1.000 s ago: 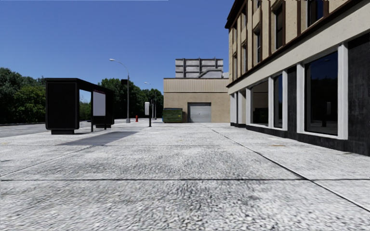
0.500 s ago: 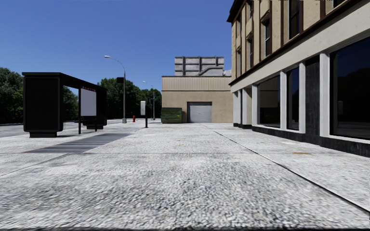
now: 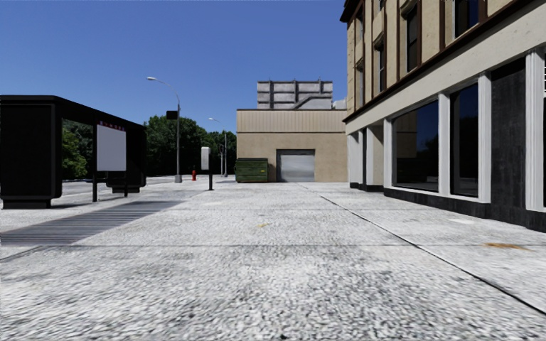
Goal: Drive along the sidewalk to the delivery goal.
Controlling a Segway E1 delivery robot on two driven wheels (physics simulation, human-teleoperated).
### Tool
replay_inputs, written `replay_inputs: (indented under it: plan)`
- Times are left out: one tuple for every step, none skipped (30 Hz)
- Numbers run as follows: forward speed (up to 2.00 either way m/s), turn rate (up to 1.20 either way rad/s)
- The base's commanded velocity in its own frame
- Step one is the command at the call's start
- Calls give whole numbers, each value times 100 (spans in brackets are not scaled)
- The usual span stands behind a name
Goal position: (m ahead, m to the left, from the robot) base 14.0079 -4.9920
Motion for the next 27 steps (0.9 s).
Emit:
replay_inputs:
  plan:
    - [200, 0]
    - [200, 0]
    - [200, 0]
    - [200, 0]
    - [200, 0]
    - [200, 0]
    - [200, 0]
    - [200, 0]
    - [200, 0]
    - [200, 0]
    - [200, 0]
    - [200, 0]
    - [200, 0]
    - [200, 0]
    - [200, 0]
    - [200, 0]
    - [200, 0]
    - [200, 0]
    - [200, 0]
    - [200, 0]
    - [200, 0]
    - [200, 0]
    - [200, 0]
    - [200, 0]
    - [200, 0]
    - [200, 0]
    - [200, 0]
